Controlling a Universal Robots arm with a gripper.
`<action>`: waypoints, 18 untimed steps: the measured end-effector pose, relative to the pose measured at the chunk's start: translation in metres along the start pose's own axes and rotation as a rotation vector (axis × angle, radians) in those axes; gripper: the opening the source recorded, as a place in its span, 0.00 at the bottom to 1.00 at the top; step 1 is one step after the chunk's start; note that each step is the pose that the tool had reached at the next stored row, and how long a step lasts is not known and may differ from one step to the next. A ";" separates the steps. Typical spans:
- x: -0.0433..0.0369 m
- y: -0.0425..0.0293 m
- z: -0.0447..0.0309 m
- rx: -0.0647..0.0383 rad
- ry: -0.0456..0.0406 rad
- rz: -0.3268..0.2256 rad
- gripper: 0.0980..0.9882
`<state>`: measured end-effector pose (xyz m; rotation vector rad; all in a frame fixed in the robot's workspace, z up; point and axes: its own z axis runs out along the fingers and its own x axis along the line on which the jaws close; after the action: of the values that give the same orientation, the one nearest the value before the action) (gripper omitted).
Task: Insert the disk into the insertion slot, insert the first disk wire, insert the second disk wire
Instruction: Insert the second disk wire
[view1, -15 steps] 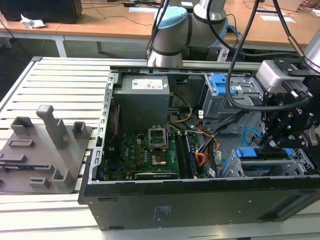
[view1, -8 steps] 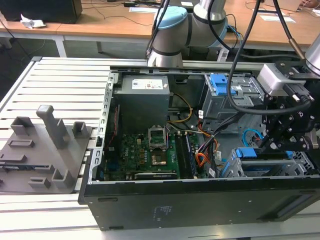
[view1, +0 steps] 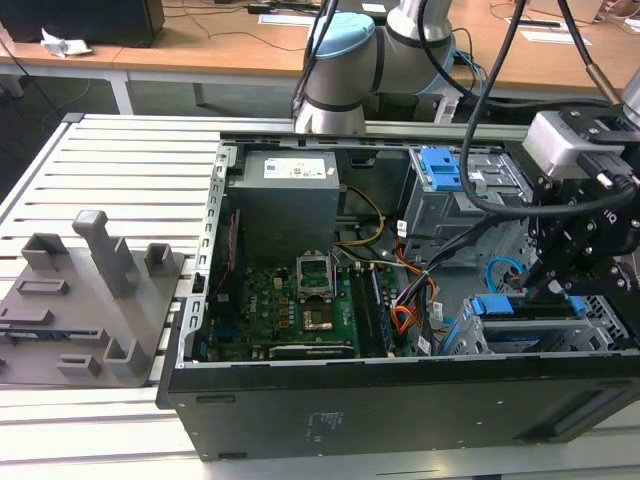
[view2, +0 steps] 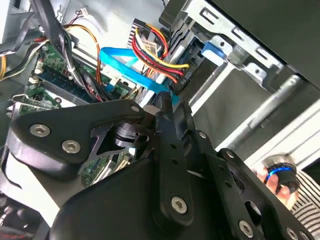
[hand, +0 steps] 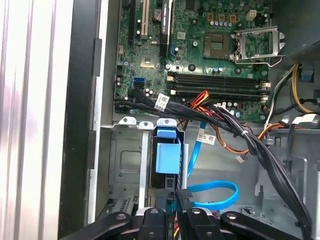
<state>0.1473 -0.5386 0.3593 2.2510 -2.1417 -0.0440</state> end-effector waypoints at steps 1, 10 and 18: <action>0.0000 0.0002 -0.0045 0.000 0.0000 0.000 0.15; 0.0001 0.0008 -0.0176 0.000 0.0000 0.000 0.15; -0.0002 0.0051 -0.0175 0.000 0.0002 0.000 0.01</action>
<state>0.1430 -0.5385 0.3770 2.2509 -2.1415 -0.0439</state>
